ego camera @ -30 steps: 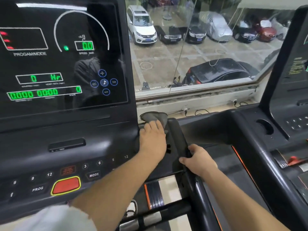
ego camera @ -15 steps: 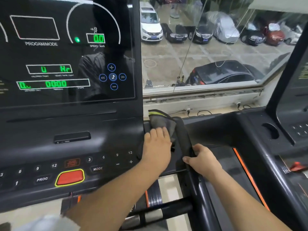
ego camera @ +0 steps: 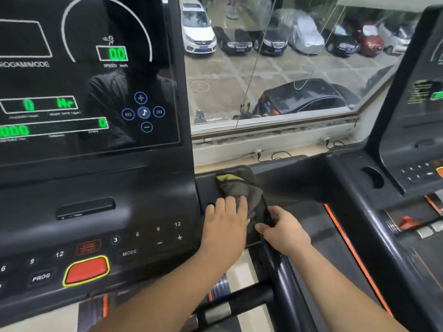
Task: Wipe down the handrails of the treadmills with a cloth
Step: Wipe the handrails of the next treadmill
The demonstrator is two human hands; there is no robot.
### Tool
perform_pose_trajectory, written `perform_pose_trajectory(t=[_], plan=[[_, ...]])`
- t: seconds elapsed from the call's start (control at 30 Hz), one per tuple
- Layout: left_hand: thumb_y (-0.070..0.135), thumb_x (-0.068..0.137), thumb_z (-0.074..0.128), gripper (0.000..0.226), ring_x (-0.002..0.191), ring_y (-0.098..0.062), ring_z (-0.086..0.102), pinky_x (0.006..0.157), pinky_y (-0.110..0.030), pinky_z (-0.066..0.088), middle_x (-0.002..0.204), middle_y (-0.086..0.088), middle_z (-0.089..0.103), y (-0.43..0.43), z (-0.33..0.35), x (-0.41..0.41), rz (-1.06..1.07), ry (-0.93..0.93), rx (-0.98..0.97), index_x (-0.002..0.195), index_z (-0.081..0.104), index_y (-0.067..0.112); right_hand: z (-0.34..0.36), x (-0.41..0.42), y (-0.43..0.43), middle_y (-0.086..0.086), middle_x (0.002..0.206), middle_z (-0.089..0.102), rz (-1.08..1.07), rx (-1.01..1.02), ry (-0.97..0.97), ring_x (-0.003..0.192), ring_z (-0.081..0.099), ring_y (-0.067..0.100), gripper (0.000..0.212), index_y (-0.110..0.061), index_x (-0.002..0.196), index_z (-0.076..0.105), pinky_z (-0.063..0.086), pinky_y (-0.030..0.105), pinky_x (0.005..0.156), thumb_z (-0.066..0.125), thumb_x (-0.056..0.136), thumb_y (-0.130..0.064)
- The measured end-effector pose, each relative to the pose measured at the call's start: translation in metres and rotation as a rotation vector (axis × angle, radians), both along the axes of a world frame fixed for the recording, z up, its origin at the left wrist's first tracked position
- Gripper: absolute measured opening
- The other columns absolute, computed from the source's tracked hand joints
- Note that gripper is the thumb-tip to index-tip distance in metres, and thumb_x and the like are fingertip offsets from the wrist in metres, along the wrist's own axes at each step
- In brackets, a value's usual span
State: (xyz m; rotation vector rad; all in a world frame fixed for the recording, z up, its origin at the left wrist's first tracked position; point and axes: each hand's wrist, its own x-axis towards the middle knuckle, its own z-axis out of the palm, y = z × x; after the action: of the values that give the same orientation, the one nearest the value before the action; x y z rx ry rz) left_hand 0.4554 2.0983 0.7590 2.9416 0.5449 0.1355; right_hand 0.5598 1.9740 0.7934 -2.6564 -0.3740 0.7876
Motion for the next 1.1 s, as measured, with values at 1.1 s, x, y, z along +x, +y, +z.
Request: perform_pose_trajectory(t=[1.1], plan=[[0.044, 0.097, 0.056, 0.037, 0.114, -0.026, 0.062, 0.116, -0.048, 0.037, 0.12, -0.003, 0.067, -0.008, -0.017, 0.058, -0.74, -0.182, -0.192, 0.122, 0.069, 0.019, -0.004, -0.095, -0.142, -0.014, 0.094, 0.07, -0.34, 0.044, 0.106, 0.091, 0.066, 0.01, 0.049, -0.027, 0.099, 0.068, 0.053, 0.03, 0.084, 0.09, 0.061, -0.049]])
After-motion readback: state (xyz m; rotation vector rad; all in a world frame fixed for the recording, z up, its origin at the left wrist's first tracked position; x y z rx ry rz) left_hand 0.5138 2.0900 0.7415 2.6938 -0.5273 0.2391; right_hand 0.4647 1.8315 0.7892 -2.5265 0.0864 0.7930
